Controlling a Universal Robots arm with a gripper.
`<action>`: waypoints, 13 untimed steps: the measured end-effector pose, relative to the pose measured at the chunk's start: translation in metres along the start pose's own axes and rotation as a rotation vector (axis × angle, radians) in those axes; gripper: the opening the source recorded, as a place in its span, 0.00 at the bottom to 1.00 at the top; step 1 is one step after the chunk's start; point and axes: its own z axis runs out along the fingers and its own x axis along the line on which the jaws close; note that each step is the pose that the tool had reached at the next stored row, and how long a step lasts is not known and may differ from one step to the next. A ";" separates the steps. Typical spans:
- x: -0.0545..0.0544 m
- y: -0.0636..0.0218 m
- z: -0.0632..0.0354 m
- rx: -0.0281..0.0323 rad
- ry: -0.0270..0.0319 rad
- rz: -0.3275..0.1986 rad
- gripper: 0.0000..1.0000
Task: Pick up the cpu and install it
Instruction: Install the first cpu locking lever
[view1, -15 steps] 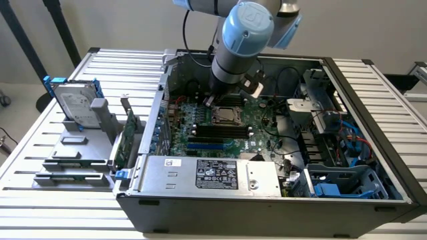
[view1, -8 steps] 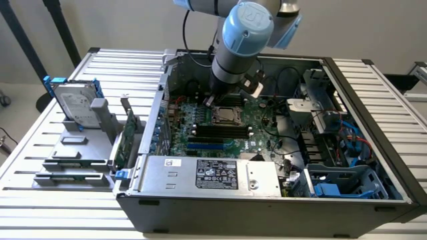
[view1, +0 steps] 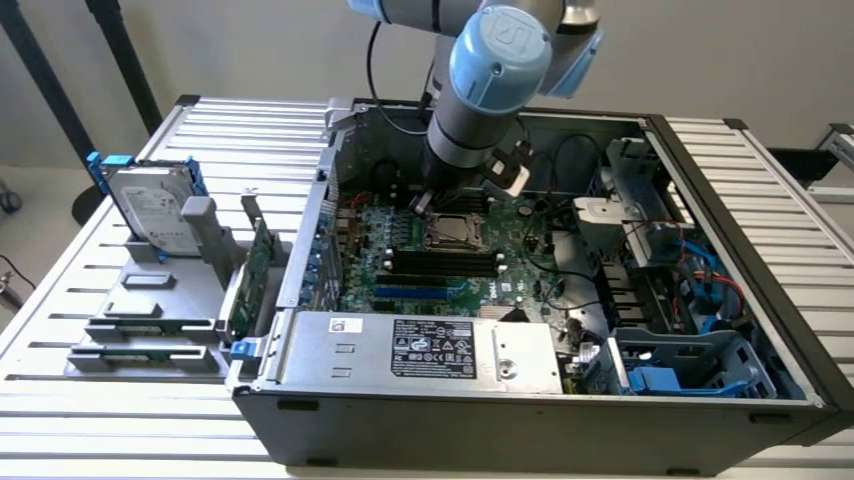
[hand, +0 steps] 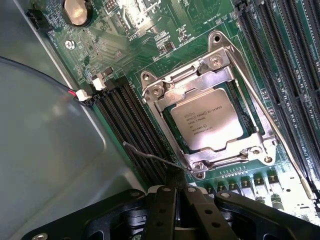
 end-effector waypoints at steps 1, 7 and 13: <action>0.000 0.0008 0.0000 0.0001 0.0000 0.000 0.11; 0.003 0.0056 0.0004 -0.0001 0.0003 0.000 0.11; 0.004 0.0094 0.0017 -0.0008 0.0010 0.002 0.11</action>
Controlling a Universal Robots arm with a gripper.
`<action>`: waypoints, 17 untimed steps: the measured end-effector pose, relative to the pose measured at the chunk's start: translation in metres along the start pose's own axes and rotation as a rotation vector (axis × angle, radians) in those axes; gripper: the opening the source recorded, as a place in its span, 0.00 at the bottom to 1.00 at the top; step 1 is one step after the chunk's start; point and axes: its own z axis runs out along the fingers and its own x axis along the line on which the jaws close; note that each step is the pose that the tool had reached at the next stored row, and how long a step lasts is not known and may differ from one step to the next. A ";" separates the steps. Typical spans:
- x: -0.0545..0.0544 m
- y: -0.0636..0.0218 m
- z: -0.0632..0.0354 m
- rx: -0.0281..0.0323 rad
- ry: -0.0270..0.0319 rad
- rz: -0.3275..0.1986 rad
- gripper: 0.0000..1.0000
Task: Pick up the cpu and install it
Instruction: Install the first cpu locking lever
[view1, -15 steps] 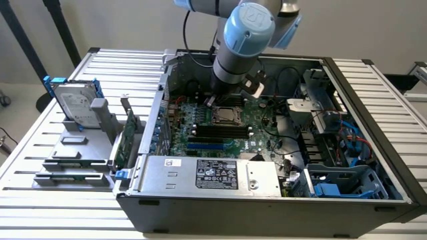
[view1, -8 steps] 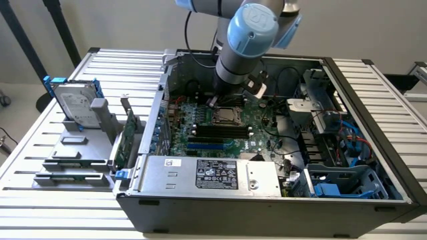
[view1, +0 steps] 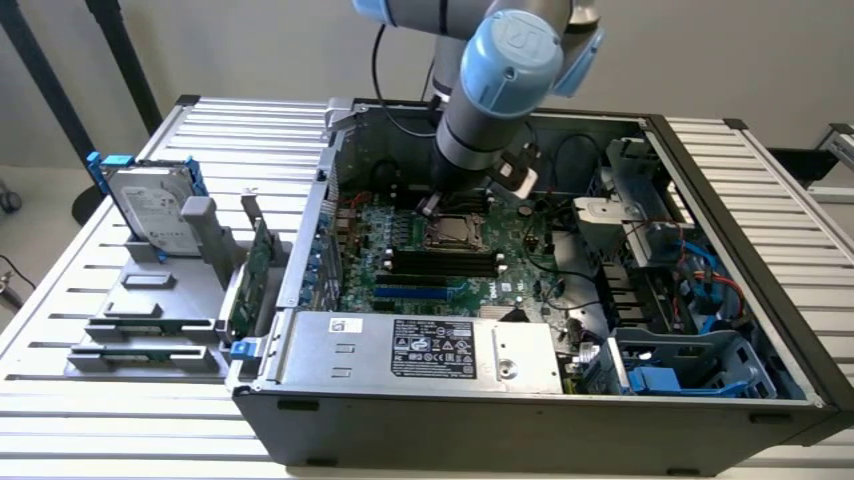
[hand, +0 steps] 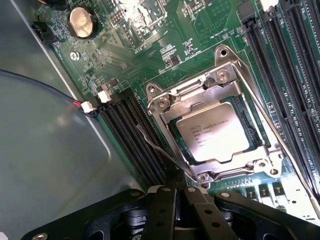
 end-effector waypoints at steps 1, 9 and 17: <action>0.000 0.0007 0.0002 -0.0001 0.0001 0.000 0.11; 0.002 0.0053 0.0014 -0.0008 0.0006 0.002 0.11; 0.003 0.0080 0.0015 -0.0011 0.0011 0.003 0.11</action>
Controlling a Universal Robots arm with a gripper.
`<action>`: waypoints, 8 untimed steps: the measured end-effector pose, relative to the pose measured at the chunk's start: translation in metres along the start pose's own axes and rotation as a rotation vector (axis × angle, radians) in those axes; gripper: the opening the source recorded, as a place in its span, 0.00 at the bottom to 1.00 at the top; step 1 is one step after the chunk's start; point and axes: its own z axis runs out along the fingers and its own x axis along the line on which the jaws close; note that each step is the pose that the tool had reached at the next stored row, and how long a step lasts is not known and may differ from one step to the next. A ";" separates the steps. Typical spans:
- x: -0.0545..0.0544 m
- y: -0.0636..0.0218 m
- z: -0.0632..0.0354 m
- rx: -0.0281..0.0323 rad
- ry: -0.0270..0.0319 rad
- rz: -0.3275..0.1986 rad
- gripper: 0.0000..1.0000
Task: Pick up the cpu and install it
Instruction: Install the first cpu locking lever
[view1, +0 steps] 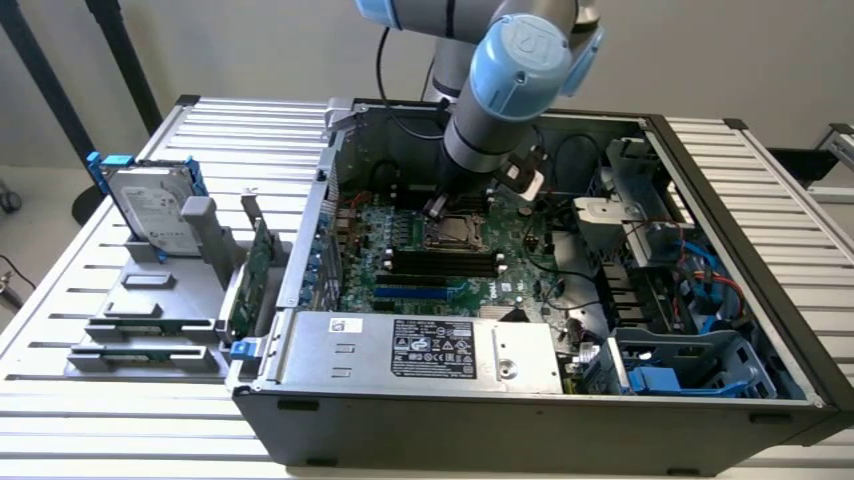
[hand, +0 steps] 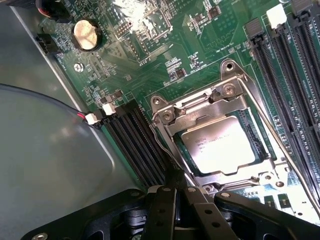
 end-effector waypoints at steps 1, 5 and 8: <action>0.000 0.0004 0.0000 -0.0001 0.0001 0.000 0.11; 0.001 0.0020 0.0002 -0.0004 0.0003 0.001 0.11; 0.001 0.0031 0.0003 -0.0007 0.0005 0.002 0.11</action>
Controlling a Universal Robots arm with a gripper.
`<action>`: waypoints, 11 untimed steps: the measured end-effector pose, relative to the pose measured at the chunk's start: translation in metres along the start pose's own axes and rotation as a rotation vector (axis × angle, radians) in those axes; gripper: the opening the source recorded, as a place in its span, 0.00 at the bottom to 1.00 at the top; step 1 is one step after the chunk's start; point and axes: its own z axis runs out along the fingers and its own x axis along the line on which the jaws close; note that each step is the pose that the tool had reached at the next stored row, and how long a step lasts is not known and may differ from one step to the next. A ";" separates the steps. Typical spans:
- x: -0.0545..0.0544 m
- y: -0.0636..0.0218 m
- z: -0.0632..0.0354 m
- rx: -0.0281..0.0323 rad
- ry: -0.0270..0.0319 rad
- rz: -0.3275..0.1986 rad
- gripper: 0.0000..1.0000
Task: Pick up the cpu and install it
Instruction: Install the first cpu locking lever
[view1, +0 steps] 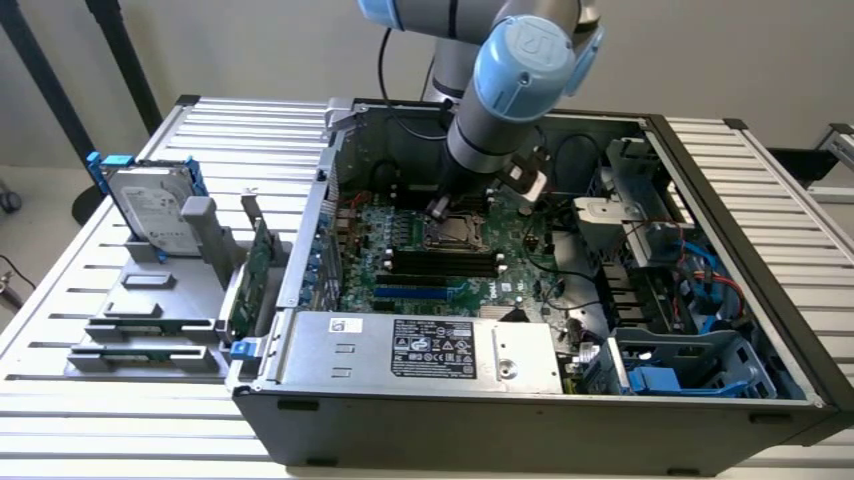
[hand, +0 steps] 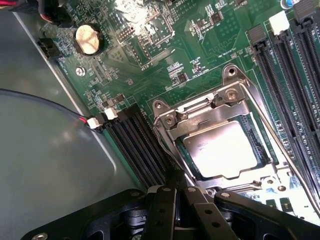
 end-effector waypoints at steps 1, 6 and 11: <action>0.000 0.0004 0.0000 -0.0001 0.0000 0.000 0.11; 0.001 0.0022 0.0001 -0.0007 -0.0004 0.001 0.11; 0.002 0.0041 0.0001 -0.0020 -0.0017 0.002 0.11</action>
